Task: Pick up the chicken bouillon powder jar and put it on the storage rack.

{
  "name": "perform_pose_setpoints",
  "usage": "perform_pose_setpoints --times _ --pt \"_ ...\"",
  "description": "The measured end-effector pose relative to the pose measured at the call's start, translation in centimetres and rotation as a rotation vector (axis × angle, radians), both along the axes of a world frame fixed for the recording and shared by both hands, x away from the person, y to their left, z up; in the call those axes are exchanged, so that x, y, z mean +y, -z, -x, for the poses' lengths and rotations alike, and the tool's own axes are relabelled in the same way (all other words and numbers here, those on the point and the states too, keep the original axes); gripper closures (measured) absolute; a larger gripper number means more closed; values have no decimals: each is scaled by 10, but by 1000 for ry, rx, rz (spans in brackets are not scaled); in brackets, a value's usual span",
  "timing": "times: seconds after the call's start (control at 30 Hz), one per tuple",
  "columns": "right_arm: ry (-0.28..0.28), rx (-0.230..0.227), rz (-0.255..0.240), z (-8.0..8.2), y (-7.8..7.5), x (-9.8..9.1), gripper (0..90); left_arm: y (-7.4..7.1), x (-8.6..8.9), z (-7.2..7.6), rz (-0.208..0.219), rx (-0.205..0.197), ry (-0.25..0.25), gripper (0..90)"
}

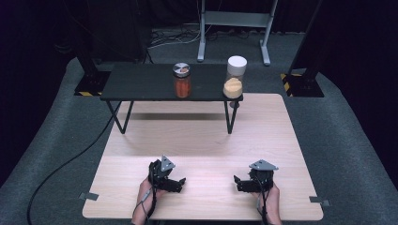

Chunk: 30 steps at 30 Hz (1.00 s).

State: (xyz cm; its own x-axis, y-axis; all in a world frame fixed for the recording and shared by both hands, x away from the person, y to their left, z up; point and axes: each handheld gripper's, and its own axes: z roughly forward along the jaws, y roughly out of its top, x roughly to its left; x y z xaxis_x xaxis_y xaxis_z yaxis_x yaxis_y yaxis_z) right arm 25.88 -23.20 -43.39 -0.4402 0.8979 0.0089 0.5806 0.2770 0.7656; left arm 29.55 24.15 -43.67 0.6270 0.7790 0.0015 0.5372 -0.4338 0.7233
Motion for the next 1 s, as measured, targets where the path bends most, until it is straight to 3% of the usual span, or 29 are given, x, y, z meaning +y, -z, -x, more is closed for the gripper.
perform_pose_setpoints --times 0.27,0.47,0.6,0.87,1.0 --pt "21 -31 -29 13 5 -7 0 0 0 0 -2 0 2 14" --pt "20 -70 3 20 8 -2 0 0 -1 1 -5 -7 0 12" --pt "42 -98 -8 26 11 -2 0 0 0 0 -3 -2 2 12" --pt "44 -92 -6 26 11 -2 0 0 -1 1 -3 -4 1 12" --pt "43 -93 24 26 10 4 0 0 -1 0 -1 -1 0 12"
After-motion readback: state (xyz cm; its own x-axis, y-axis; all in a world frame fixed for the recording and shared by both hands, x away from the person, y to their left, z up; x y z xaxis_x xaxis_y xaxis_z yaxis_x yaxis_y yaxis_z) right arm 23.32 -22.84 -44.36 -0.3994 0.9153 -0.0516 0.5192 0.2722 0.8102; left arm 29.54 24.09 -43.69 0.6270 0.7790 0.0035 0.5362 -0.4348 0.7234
